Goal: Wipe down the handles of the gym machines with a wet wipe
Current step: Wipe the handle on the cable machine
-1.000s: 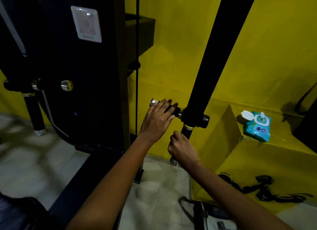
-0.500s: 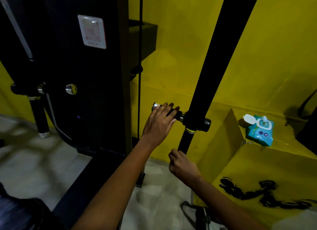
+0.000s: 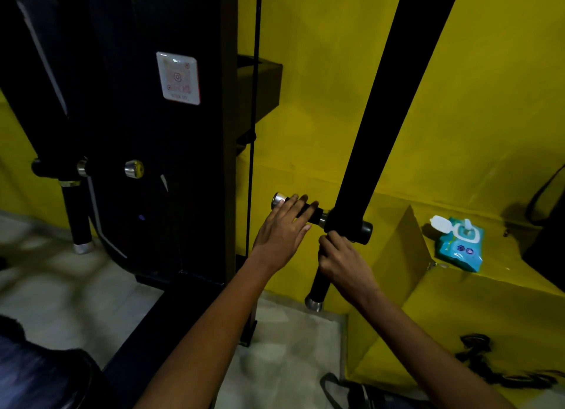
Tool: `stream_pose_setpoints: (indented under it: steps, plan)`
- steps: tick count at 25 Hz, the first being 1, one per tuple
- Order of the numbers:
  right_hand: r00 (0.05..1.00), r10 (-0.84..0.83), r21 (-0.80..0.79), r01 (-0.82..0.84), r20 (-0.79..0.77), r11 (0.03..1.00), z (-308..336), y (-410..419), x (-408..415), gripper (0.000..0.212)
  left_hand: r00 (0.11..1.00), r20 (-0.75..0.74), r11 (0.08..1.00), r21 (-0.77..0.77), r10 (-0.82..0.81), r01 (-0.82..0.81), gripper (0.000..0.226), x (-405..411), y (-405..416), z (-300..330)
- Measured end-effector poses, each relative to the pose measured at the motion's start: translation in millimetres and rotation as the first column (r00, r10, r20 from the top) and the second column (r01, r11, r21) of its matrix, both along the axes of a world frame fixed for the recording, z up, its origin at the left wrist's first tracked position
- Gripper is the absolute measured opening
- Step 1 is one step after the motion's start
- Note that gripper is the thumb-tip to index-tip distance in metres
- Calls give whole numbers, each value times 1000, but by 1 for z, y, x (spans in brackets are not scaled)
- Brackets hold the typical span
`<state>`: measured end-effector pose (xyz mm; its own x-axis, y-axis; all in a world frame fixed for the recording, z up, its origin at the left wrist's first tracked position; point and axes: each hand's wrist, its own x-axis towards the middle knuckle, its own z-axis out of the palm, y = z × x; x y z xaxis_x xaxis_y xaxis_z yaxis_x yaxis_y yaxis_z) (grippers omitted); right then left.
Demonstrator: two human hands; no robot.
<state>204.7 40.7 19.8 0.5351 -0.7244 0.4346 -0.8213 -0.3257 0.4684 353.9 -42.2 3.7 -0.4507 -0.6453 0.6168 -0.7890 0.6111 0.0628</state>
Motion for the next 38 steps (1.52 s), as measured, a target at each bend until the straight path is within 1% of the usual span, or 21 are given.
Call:
stream_pose_setpoints:
  steps: [2,4,5,8,10,11,13,15,17,19,21,22,24,26,29,31,33,34,38]
  plan:
    - [999,-2,-19,3,35,1000,3,0,-1,24,1000,-2,999,33,-6,6,51,0,3,1]
    - [992,5,-45,1,124,999,6,-1,-1,22,1000,-20,998,57,-12,13,50,4,9,3]
    - [983,21,-66,-9,185,998,9,-1,-1,20,999,-34,999,45,-13,14,51,8,14,5]
    - [935,53,-144,-2,350,990,30,-9,7,19,994,-112,994,-110,-11,-1,56,24,37,25]
    - [917,56,-183,19,394,983,43,-21,16,22,977,-213,973,-225,0,-49,59,38,53,49]
    - [916,51,-187,27,399,982,47,-28,22,25,964,-266,956,-276,26,-102,60,47,59,61]
    - [934,28,-165,33,356,986,49,-43,31,29,920,-380,919,-319,100,-232,63,66,62,78]
    - [963,7,-125,27,268,992,46,-50,37,31,858,-482,907,-258,178,-333,66,82,57,83]
    - [983,26,-100,-8,180,995,39,-52,34,30,812,-536,917,-161,230,-366,65,93,50,77]
    - [991,54,-93,-42,126,995,35,-49,24,28,797,-558,933,-107,230,-344,63,98,44,69]
    - [994,27,-100,-17,102,995,35,-45,18,31,792,-575,944,-98,205,-315,64,99,41,65]
    - [993,-16,-108,29,118,994,36,-45,20,34,790,-583,946,-105,190,-306,64,99,40,65]
    - [978,-95,-104,115,183,988,38,-48,32,32,785,-596,949,-115,170,-293,63,100,40,65]
    - [980,-84,-85,101,181,991,35,-49,40,29,771,-617,955,-100,161,-280,63,101,40,62]
    - [991,0,-101,14,130,995,27,-45,27,33,740,-652,961,-65,164,-270,62,102,42,56]
    - [987,-38,-114,56,156,992,29,-44,22,34,731,-663,961,-61,164,-271,62,102,42,54]
    - [970,-99,-104,124,222,987,35,-49,30,31,727,-667,961,-63,160,-269,62,101,41,53]
    - [969,-99,-93,123,229,988,35,-52,37,31,727,-669,962,-63,158,-267,62,101,41,53]
    - [990,10,-77,1,144,997,25,-47,34,32,728,-669,964,-64,151,-259,61,102,41,53]
